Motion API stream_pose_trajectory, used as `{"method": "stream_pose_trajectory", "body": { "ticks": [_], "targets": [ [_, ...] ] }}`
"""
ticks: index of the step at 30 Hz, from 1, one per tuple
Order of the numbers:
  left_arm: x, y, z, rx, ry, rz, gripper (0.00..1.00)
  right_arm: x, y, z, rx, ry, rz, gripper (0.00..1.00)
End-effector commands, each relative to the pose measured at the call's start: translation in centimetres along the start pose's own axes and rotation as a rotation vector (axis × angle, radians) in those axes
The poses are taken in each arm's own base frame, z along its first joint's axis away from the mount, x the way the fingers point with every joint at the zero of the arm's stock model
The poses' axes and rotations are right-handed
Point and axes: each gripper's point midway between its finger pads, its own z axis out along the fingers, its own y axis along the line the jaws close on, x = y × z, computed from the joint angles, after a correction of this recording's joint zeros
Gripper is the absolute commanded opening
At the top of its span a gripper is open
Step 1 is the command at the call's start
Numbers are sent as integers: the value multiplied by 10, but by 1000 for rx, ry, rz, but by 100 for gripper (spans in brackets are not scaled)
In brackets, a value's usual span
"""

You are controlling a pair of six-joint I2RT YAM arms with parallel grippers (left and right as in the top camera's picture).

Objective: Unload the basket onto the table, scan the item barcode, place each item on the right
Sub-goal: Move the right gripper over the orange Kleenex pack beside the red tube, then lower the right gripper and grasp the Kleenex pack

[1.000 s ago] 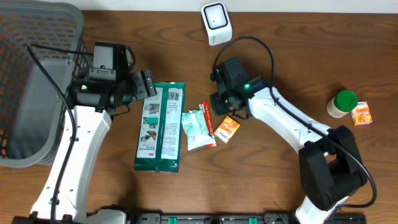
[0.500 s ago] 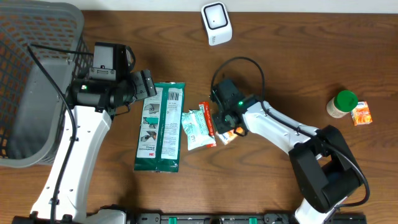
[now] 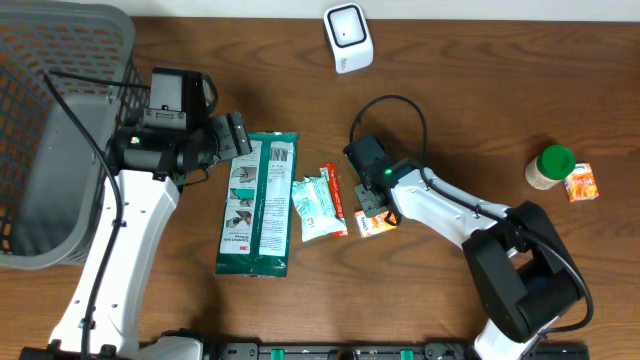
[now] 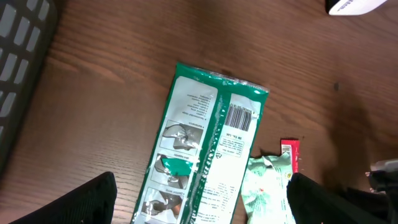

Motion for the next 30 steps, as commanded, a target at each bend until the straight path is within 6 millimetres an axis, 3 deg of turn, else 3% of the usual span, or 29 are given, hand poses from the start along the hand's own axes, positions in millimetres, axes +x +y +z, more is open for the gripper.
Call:
{"method": "stream_pose_trajectory", "body": {
  "ticks": [1,7,9,13,16,30],
  "targets": [
    [-1,2,1,-7,-1,6,88,-10,-13,-8,40,-22,9,1],
    [-1,2,1,-7,-2,6,88,-54,-4,-65,-64,-114,31,1],
    [-1,2,1,-7,-2,6,88,-66,9,-83,-161,-155,38,1],
    [-1,2,1,-7,-2,6,88,-71,39,-96,-336,-174,22,1],
    [-1,2,1,-7,-2,6,88,-63,58,-90,-405,-145,-1,1],
    [-1,2,1,-7,-1,6,88,-1,91,-41,-391,48,-93,1]
  ]
}}
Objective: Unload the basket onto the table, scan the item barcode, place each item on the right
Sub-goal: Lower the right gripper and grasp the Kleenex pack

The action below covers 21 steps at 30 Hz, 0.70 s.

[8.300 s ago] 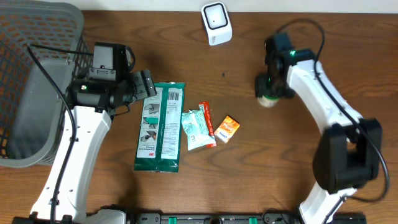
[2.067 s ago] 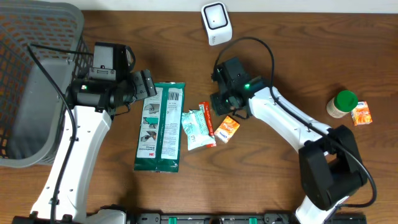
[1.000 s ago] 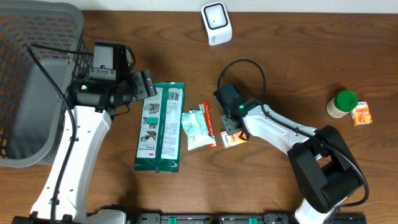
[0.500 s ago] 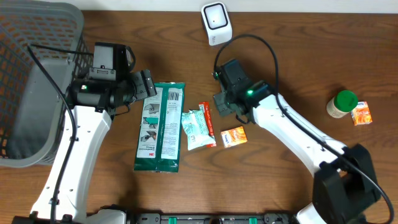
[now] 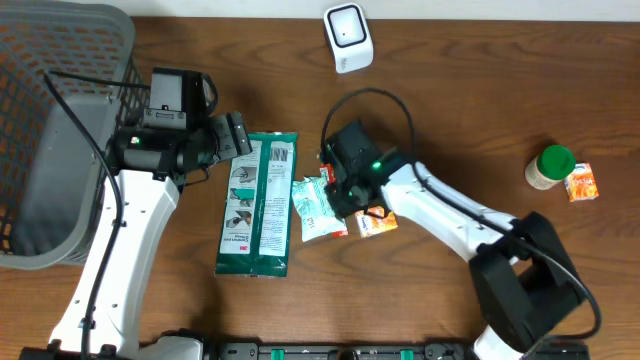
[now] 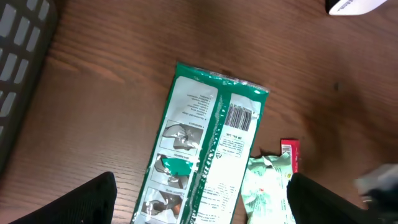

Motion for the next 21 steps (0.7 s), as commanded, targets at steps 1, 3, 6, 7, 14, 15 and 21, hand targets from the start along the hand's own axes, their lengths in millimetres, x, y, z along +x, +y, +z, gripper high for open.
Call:
{"method": "stream_pose_trajectory", "body": {
  "ticks": [1,3,6,7,14,15,21],
  "targets": [
    [-1,2,1,-7,-1,6,88,19,6,12,-5,58,-19,1],
    [-1,2,1,-7,-2,6,88,26,6,15,-2,76,-23,1],
    [-1,2,1,-7,-2,6,88,32,0,17,21,90,-20,1],
    [-1,2,1,-7,-2,6,88,34,-3,18,40,93,-21,1],
    [-1,2,1,-7,-2,6,88,39,-24,18,159,98,-27,1],
    [-1,2,1,-7,-2,6,88,38,-28,18,181,94,-28,1],
    [-1,2,1,-7,-2,6,88,34,-47,13,294,72,-34,1]
  ]
}}
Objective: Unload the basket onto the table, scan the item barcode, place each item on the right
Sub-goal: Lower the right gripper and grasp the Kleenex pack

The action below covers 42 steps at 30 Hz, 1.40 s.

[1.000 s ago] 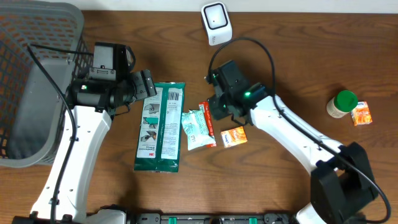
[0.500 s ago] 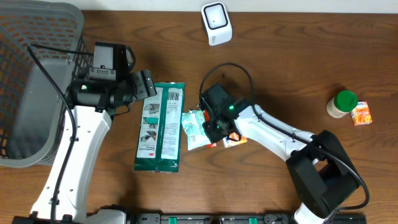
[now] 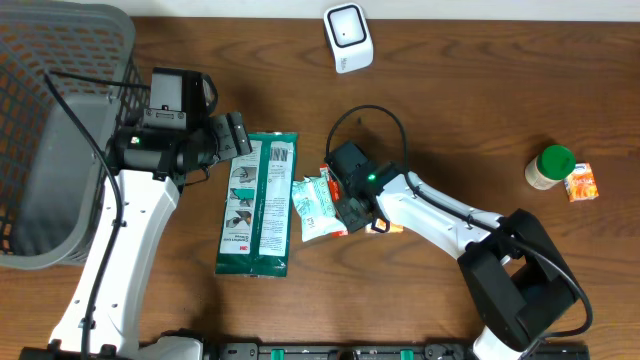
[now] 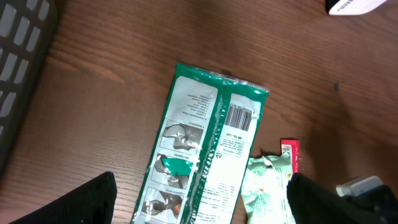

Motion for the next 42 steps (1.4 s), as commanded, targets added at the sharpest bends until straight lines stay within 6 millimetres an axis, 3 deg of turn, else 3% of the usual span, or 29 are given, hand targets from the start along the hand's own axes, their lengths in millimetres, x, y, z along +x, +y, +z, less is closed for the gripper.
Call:
{"method": "stream_pose_trajectory", "body": {
  "ticks": [1,21,27,31,35,37,42],
  "targets": [
    [-1,2,1,-7,-2,7,88,0,-17,3,109,-7,-9,1],
    [-1,2,1,-7,-2,7,88,3,-52,-1,296,-12,-9,1],
    [-1,2,1,-7,-2,7,88,-2,-64,-2,328,-43,78,1],
    [-1,2,1,-7,-2,6,88,-20,-44,-5,207,-84,77,1],
    [-1,2,1,-7,-2,6,88,-29,-3,-12,-29,-80,-24,2],
    [-1,2,1,-7,-2,6,88,-27,13,-13,-121,-67,-31,7],
    [-1,2,1,-7,-1,6,88,-7,14,-12,-129,13,-32,11]
  ]
}}
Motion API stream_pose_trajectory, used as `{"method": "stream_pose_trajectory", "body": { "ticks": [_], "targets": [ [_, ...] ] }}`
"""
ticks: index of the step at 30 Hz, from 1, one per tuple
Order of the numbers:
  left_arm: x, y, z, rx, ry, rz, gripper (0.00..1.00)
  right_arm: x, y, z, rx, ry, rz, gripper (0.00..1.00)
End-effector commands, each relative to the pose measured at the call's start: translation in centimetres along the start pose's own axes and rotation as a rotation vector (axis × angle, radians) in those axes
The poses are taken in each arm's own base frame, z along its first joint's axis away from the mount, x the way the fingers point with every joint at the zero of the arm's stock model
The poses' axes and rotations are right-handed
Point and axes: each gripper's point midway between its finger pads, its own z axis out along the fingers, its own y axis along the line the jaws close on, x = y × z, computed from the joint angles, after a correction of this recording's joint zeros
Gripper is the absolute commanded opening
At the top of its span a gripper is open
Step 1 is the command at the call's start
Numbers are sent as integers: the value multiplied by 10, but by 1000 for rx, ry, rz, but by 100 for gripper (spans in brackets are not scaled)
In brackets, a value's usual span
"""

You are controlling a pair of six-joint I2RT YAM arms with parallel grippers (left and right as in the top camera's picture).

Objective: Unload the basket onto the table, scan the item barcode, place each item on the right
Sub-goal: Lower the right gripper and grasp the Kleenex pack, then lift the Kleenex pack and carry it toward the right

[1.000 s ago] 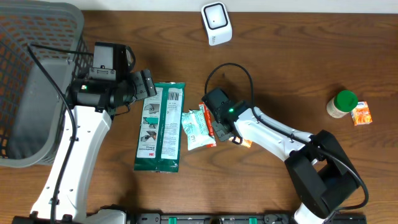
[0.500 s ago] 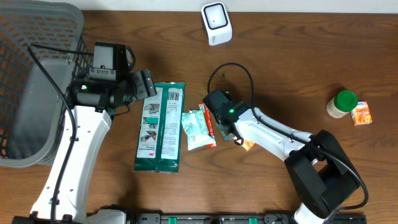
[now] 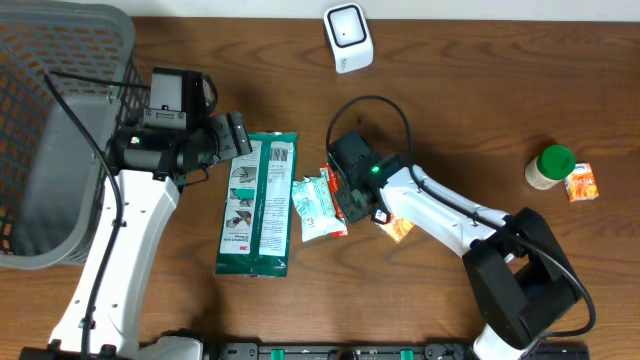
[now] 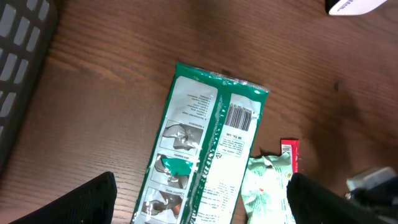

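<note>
A white barcode scanner [image 3: 347,38] stands at the table's far edge. A long green package [image 3: 258,205] lies flat with its barcode [image 4: 240,116] facing up. Beside it are a pale green pouch [image 3: 315,207] and a thin red bar [image 3: 328,180]. My left gripper [image 3: 238,135] hovers open by the package's top left corner; in the wrist view the left gripper [image 4: 199,208] has its fingers [image 4: 87,199] wide apart over the package. My right gripper [image 3: 350,192] is low over the red bar, its jaws hidden. A small orange packet [image 3: 395,229] lies just right of it.
A grey wire basket [image 3: 50,130] fills the left side, behind my left arm. A green-lidded bottle [image 3: 550,165] and a small orange box [image 3: 580,183] stand at the far right. The right arm's cable [image 3: 375,105] loops toward the scanner.
My right gripper has shifted slightly toward the far edge by the red bar. The orange packet now lies a little further right and tilted. The left arm and the green package are unchanged.
My right gripper first sat over the orange packet, right of the red bar. It was then further left over the red bar and pouch, then lower beside them. Now it stays there with the orange packet displaced rightward. My left gripper has stayed open over the green package.
</note>
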Motion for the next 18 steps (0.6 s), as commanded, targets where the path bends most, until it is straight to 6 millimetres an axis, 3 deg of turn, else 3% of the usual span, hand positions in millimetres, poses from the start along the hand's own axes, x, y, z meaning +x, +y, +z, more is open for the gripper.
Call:
{"method": "stream_pose_trajectory", "body": {
  "ticks": [1,7,10,15,18],
  "targets": [
    [-1,2,1,-7,-2,6,88,9,12,-3,-71,45,-21,11],
    [-1,2,1,-7,-1,6,88,40,6,4,-47,142,-20,8],
    [-1,2,1,-7,-2,6,88,47,-8,8,30,154,-24,9],
    [-1,2,1,-7,-2,6,88,45,-28,9,143,137,-33,10],
    [-1,2,1,-7,-2,6,88,29,-27,11,145,69,-27,11]
  ]
}}
